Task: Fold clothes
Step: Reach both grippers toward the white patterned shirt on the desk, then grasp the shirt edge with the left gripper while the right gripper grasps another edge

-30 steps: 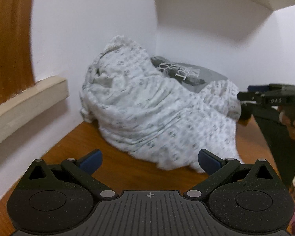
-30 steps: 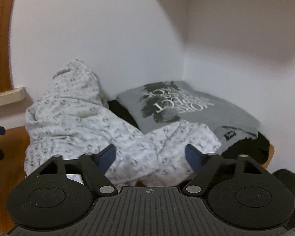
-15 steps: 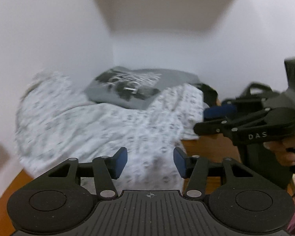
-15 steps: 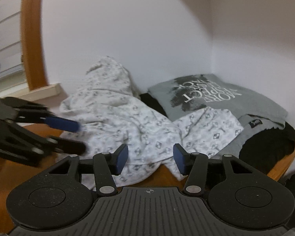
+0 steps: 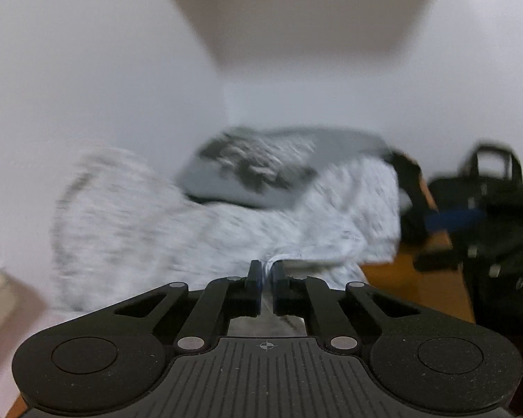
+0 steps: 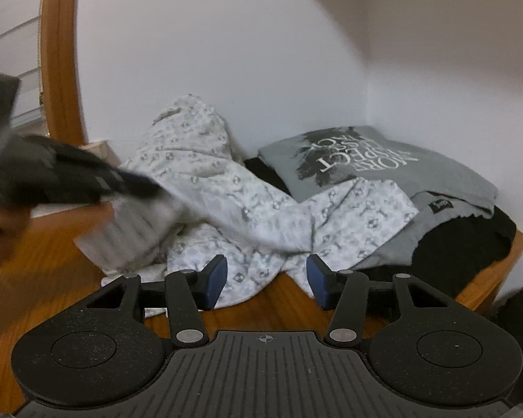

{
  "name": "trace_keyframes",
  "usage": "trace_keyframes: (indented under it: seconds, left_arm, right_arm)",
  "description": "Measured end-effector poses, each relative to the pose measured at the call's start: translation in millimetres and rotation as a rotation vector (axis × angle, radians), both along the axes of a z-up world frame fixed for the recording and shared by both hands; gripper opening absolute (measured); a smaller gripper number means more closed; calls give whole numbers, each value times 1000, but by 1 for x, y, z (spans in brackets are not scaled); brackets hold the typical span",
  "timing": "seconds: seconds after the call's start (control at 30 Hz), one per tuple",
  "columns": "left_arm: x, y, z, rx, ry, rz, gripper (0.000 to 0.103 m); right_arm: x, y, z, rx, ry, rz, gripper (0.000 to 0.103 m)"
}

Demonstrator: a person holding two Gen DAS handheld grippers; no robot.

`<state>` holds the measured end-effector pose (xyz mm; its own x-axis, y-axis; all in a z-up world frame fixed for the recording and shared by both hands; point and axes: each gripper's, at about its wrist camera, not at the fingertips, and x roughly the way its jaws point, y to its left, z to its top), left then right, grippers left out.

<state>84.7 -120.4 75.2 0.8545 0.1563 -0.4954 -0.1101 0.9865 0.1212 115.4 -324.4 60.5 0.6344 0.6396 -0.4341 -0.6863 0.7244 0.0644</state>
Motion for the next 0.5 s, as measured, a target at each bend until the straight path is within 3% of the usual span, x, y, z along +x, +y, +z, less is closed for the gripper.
trace_keyframes:
  seconds: [0.2,0.5]
  left_arm:
    - [-30,38,18,-48,-42,60,2]
    - [-33,39,5,-61,-1,19,4]
  right_arm:
    - [10,29,-10,-42,-48,29,52]
    - [48,60,-26,-72,-37,-12,50]
